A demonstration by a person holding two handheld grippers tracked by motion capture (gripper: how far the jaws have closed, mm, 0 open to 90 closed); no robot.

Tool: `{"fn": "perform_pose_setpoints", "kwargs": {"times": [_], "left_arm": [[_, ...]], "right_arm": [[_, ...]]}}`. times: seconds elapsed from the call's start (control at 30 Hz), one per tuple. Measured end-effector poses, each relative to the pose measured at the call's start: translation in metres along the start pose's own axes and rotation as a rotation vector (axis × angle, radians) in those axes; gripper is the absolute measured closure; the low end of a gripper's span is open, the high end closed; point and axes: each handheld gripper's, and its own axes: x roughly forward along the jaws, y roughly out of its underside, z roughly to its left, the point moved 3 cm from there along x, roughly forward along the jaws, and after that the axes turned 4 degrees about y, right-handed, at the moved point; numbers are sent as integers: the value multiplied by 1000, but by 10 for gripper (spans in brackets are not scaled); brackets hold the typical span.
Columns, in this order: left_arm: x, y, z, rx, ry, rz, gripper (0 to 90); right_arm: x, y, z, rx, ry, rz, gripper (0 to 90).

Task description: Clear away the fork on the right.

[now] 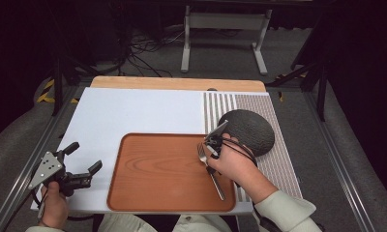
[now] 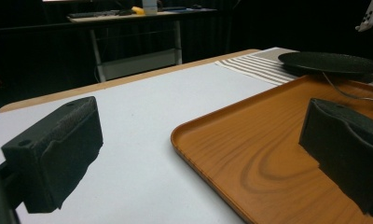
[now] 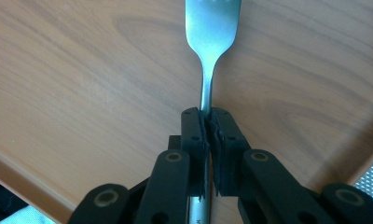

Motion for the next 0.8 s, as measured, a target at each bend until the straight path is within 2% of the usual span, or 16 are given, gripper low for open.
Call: {"fn": "perform_pose_setpoints", "kwargs": {"times": [0.13, 0.27, 0.43, 0.53, 0.67, 0.73, 0.8], "left_arm": [[0, 0, 0, 0, -1, -1, 0], [0, 0, 0, 0, 0, 0, 0], [0, 0, 0, 0, 0, -1, 0], [0, 0, 0, 0, -1, 0, 0], [0, 0, 0, 0, 2, 1, 0], [0, 0, 0, 0, 1, 1, 0], [0, 0, 0, 0, -1, 0, 0]], "right_arm": [[0, 0, 0, -1, 1, 3, 845], [-1, -1, 1, -13, -2, -16, 802], [-3, -2, -1, -51, 26, -51, 737], [-5, -3, -2, -77, 35, -86, 661], [-7, -7, -4, -185, 92, -223, 385], [-8, -10, -5, -278, 113, -274, 281], [-10, -13, -6, -341, 131, -314, 239]]}}
